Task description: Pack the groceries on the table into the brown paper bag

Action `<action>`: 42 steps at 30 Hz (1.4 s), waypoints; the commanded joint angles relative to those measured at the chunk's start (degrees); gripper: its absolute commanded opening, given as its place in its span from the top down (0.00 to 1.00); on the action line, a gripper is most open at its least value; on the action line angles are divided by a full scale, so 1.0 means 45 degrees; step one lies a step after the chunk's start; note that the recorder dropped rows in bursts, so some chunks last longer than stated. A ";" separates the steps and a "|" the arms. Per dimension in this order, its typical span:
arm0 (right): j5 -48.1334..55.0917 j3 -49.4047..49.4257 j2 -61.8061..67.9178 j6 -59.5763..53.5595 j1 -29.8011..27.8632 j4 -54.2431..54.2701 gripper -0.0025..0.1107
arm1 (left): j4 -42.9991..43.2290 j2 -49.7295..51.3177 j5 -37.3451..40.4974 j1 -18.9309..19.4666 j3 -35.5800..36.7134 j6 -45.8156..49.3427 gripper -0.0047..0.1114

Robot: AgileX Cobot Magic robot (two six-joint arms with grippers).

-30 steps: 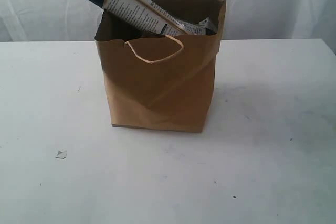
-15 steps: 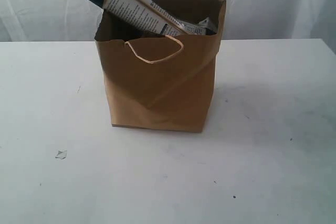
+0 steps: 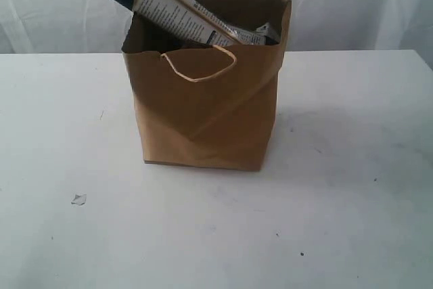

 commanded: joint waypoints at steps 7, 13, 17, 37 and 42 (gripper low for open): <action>-0.0057 0.0062 -0.0072 -0.0139 -0.0068 -0.0075 0.98 | -0.0096 -0.0061 0.0027 0.1311 0.0034 -0.0084 0.96; -0.0057 0.0062 -0.0072 -0.0139 -0.0068 -0.0075 0.98 | -0.0096 -0.0061 0.0027 0.0813 0.0034 -0.0084 0.96; -0.0057 0.0062 -0.0072 -0.0267 -0.0068 -0.0074 0.98 | -0.0096 -0.0061 0.0027 0.0840 0.0034 -0.0084 0.96; -0.0057 0.0062 -0.0072 -0.0163 -0.0068 -0.0074 0.98 | -0.0096 -0.0061 0.0027 0.0840 0.0034 -0.0084 0.96; -0.0057 0.0062 -0.0072 -0.0163 -0.0068 -0.0074 0.98 | -0.0096 -0.0061 0.0027 0.0840 0.0034 -0.0084 0.96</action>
